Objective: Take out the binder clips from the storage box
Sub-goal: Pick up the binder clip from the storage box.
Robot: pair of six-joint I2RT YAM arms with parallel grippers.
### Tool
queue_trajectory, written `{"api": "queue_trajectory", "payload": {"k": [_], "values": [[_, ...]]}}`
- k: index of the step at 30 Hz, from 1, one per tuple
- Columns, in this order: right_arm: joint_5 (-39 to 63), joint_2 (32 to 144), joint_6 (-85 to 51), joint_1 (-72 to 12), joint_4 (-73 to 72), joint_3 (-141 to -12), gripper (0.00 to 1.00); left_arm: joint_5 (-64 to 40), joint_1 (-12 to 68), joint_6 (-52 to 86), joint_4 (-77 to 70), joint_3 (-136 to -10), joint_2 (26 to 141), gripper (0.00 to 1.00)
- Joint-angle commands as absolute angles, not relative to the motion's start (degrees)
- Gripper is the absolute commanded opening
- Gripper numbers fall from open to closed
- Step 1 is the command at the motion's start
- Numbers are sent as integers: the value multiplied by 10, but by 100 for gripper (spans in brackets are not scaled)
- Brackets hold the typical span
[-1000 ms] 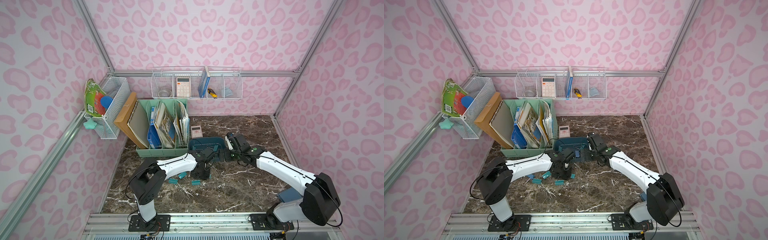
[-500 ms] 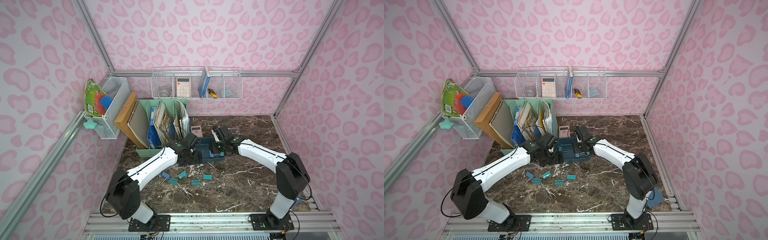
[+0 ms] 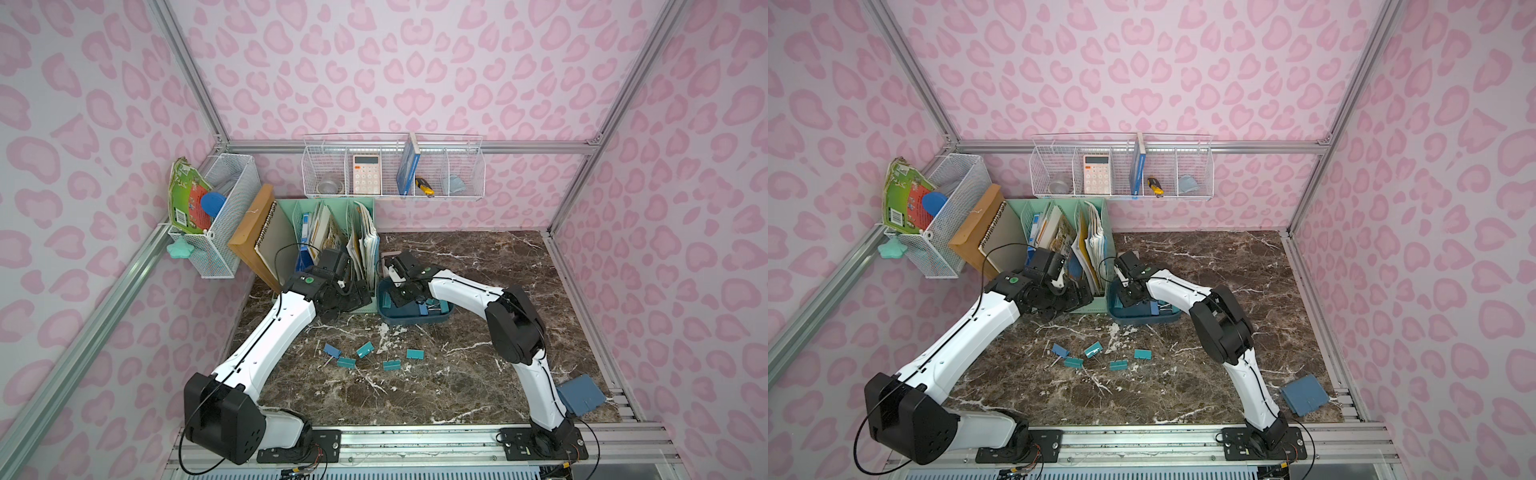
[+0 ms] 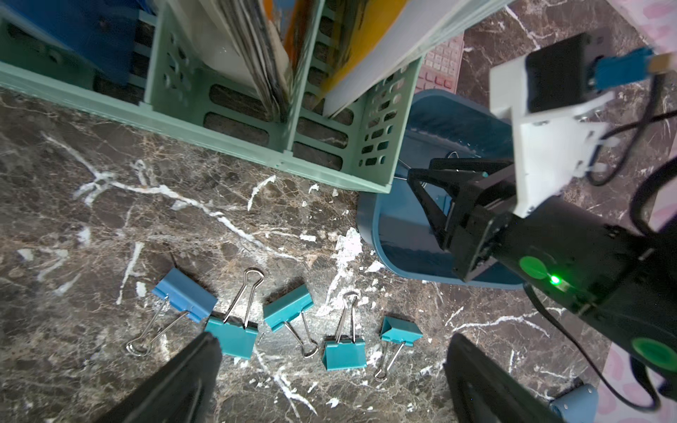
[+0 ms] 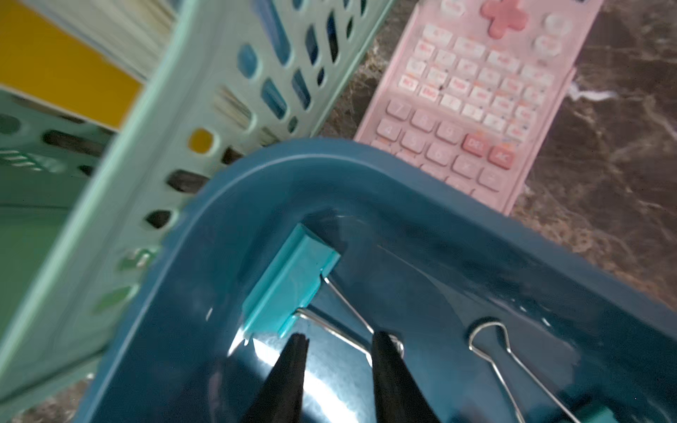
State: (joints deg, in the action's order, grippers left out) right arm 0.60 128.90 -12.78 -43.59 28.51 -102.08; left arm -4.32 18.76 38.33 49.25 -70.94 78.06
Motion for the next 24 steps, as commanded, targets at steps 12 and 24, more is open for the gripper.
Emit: {"api": "queue_trajectory", "payload": {"k": [12, 24], "values": [[12, 1343, -92, -437, 302, -1045, 41, -65, 165, 368, 521, -707, 767, 99], [-11, 1259, -145, -423, 255, -916, 8, -77, 163, 375, 508, -704, 773, 100]]}}
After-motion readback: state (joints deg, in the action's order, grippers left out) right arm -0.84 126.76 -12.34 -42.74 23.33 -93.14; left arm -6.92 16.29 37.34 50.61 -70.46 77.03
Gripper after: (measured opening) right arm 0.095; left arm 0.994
